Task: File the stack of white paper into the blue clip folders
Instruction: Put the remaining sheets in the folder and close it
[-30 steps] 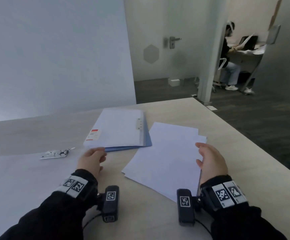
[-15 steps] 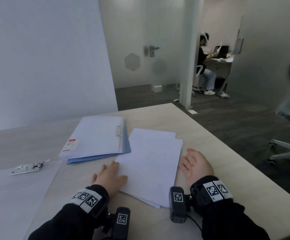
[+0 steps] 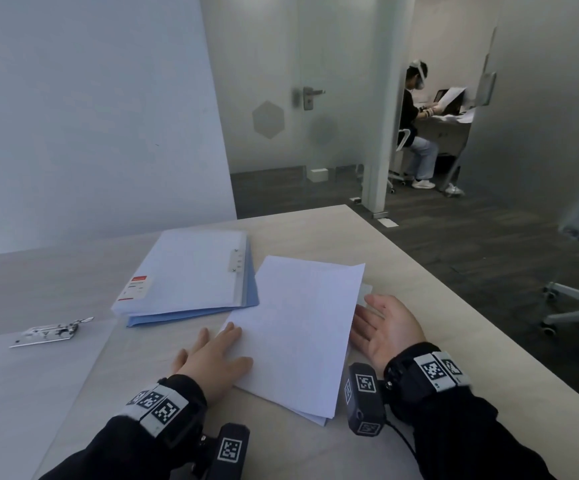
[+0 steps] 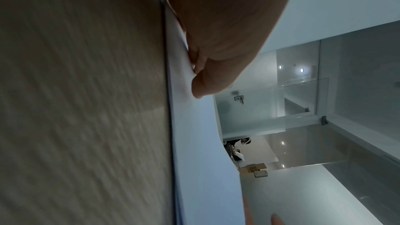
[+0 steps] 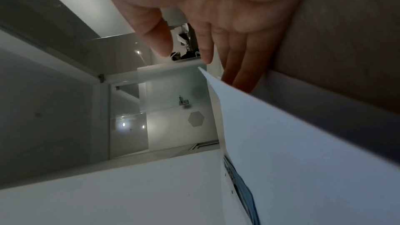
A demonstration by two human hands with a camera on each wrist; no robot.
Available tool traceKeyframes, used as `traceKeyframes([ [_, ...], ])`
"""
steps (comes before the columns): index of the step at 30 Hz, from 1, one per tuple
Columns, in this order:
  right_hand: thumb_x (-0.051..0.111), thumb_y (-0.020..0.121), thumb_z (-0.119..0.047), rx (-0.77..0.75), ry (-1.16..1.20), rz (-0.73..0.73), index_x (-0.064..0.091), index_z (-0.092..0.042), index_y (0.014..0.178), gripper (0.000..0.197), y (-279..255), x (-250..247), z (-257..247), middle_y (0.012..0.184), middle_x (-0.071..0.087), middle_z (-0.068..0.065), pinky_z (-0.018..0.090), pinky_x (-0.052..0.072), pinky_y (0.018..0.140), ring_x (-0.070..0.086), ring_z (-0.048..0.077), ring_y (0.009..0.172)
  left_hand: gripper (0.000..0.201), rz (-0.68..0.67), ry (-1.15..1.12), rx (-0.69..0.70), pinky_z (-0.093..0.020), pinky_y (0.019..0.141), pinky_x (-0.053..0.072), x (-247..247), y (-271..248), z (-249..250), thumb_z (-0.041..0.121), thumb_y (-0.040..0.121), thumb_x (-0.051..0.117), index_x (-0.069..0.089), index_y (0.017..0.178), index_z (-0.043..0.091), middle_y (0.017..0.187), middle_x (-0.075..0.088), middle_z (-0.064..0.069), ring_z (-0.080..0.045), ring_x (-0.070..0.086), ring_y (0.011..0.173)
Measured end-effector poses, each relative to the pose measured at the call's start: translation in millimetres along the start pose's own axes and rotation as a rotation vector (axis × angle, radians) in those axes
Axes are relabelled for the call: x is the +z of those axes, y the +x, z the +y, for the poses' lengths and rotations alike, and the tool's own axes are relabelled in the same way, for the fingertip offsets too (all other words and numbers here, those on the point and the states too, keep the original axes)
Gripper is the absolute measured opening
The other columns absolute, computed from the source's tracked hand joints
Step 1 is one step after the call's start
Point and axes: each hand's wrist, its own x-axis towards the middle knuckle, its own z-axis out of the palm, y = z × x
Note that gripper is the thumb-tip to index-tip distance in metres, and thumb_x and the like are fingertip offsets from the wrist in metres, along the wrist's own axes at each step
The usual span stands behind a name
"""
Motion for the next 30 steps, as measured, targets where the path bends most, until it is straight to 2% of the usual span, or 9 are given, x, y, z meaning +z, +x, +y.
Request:
traceKeyframes([
  [4, 0.053, 0.092, -0.016, -0.065, -0.085, 0.012, 0.062, -0.013, 0.094, 0.01, -2.6, -0.7, 2.2, 0.102, 0.069, 0.011, 0.039, 0.054, 0.078, 0.066, 0.021, 0.096, 0.062, 0.007, -0.006, 0.002, -0.041, 0.12, -0.004, 0.7, 0.7, -1.4, 0.05, 0.086, 0.047, 0.025, 0.144, 0.046, 0.158, 0.011, 0.025, -0.007, -0.007, 0.149],
  [8, 0.048, 0.095, -0.017, -0.17, -0.183, 0.062, 0.059, -0.021, 0.105, 0.016, 1.5, -8.4, 3.3, 0.111, 0.055, 0.006, 0.045, 0.045, 0.104, 0.05, 0.021, 0.118, 0.062, 0.006, -0.014, -0.001, -0.04, 0.12, -0.005, 1.7, 1.8, -1.8, 0.051, 0.086, 0.046, 0.025, 0.144, 0.047, 0.158, 0.01, 0.026, -0.006, -0.007, 0.149],
  [11, 0.047, 0.095, -0.017, -0.186, -0.17, 0.049, 0.061, -0.027, 0.097, 0.018, 2.5, -8.2, 2.9, 0.102, 0.055, 0.0, 0.045, 0.04, 0.109, 0.046, 0.02, 0.12, 0.062, 0.005, -0.021, -0.005, -0.04, 0.12, -0.006, 2.6, 1.3, -0.8, 0.051, 0.086, 0.046, 0.025, 0.144, 0.047, 0.158, 0.01, 0.027, -0.005, -0.007, 0.149],
  [14, 0.049, 0.094, -0.018, -0.172, -0.099, 0.016, 0.061, -0.024, 0.098, 0.015, -0.7, -2.8, 3.3, 0.103, 0.056, -0.004, 0.043, 0.04, 0.107, 0.046, 0.023, 0.124, 0.062, 0.011, -0.018, -0.01, -0.04, 0.12, -0.005, 2.3, 0.2, 0.7, 0.05, 0.086, 0.047, 0.025, 0.145, 0.046, 0.158, 0.01, 0.026, -0.005, -0.007, 0.149],
  [17, 0.054, 0.09, -0.022, -0.138, -0.006, 0.034, 0.058, -0.017, 0.123, 0.033, -0.7, -1.5, 0.7, 0.142, 0.044, 0.008, 0.046, 0.045, 0.099, 0.039, 0.03, 0.137, 0.064, 0.007, -0.021, -0.016, -0.039, 0.12, -0.005, 1.6, 0.5, 1.0, 0.051, 0.086, 0.047, 0.024, 0.145, 0.046, 0.158, 0.008, 0.027, -0.005, -0.007, 0.148],
  [19, 0.054, 0.087, -0.023, -0.102, 0.095, 0.036, 0.05, -0.016, 0.136, 0.05, 1.6, -2.8, -0.8, 0.155, 0.032, 0.01, 0.05, 0.05, 0.09, 0.04, 0.033, 0.136, 0.065, 0.003, -0.018, -0.014, -0.04, 0.12, -0.005, 1.1, 1.5, 0.2, 0.051, 0.086, 0.047, 0.023, 0.145, 0.046, 0.158, 0.008, 0.028, -0.005, -0.006, 0.149],
  [21, 0.054, 0.084, -0.022, -0.058, 0.175, 0.013, 0.047, -0.016, 0.137, 0.053, 3.0, -4.3, -1.9, 0.153, 0.033, 0.013, 0.047, 0.054, 0.079, 0.047, 0.035, 0.129, 0.064, 0.0, -0.013, -0.012, -0.04, 0.12, -0.005, 1.0, 1.6, -0.3, 0.051, 0.085, 0.047, 0.023, 0.145, 0.046, 0.158, 0.008, 0.028, -0.006, -0.007, 0.149],
  [25, 0.051, 0.086, -0.023, 0.012, 0.19, -0.047, 0.053, -0.014, 0.121, 0.036, 0.8, -1.2, -1.8, 0.141, 0.049, 0.018, 0.045, 0.052, 0.082, 0.06, 0.035, 0.114, 0.063, -0.003, -0.017, -0.01, -0.04, 0.12, -0.005, 1.1, 1.3, -1.6, 0.051, 0.085, 0.047, 0.025, 0.144, 0.047, 0.157, 0.009, 0.029, -0.005, -0.006, 0.149],
  [30, 0.051, 0.084, -0.028, 0.048, 0.188, -0.077, 0.047, -0.02, 0.136, 0.053, -1.2, -0.2, -4.1, 0.131, 0.056, 0.022, 0.044, 0.053, 0.082, 0.064, 0.035, 0.108, 0.062, 0.005, -0.015, -0.008, -0.04, 0.12, -0.004, 1.3, 1.3, -1.3, 0.051, 0.084, 0.047, 0.026, 0.143, 0.048, 0.156, 0.01, 0.03, -0.004, -0.005, 0.148],
])
